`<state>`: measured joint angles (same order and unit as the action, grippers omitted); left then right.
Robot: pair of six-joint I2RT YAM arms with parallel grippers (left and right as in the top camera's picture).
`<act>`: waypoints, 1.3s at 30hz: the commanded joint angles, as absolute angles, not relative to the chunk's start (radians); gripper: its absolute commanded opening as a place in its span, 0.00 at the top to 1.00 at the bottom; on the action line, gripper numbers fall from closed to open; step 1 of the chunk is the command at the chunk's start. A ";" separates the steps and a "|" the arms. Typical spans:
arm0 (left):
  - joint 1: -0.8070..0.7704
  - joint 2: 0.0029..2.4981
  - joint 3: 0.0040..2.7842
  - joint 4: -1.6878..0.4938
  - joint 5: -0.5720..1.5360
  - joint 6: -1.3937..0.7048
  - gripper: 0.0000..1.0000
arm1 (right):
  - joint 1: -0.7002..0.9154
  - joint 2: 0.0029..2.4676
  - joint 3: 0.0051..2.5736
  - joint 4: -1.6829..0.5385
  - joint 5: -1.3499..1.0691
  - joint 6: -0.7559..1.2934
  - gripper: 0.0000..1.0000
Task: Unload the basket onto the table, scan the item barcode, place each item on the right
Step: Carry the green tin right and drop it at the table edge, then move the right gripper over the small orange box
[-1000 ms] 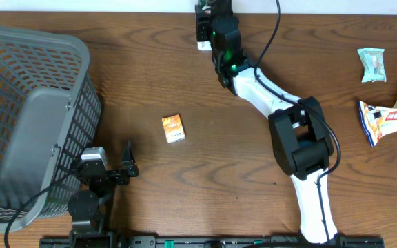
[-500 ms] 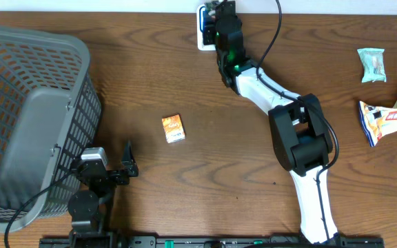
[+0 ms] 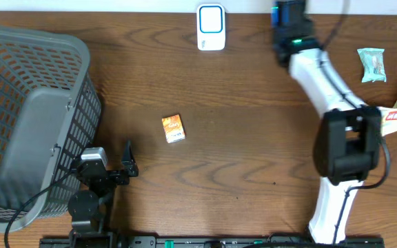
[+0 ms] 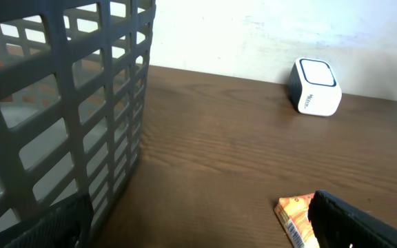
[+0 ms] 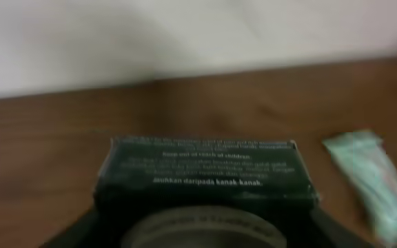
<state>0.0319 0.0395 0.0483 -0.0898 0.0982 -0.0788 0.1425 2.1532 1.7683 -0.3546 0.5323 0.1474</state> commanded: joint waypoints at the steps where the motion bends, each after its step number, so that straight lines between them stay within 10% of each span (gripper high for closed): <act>1: 0.033 0.039 0.027 -0.112 0.103 -0.087 0.02 | 0.023 2.182 1.766 -0.417 0.514 0.145 0.64; 11: 0.033 0.039 0.027 -0.112 0.103 -0.087 0.03 | -0.235 2.223 1.766 -0.542 0.382 0.250 0.57; 17: 0.033 0.039 0.027 -0.112 0.103 -0.087 0.02 | -0.280 2.198 1.767 -0.548 0.373 0.250 0.01; 39: 0.033 0.039 0.027 -0.112 0.103 -0.087 0.02 | 0.136 1.917 1.766 -0.842 -0.482 0.409 0.01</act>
<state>0.0319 0.0395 0.0483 -0.0898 0.0982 -0.0788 0.0475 1.8992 1.7725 -0.8040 -0.3672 0.3611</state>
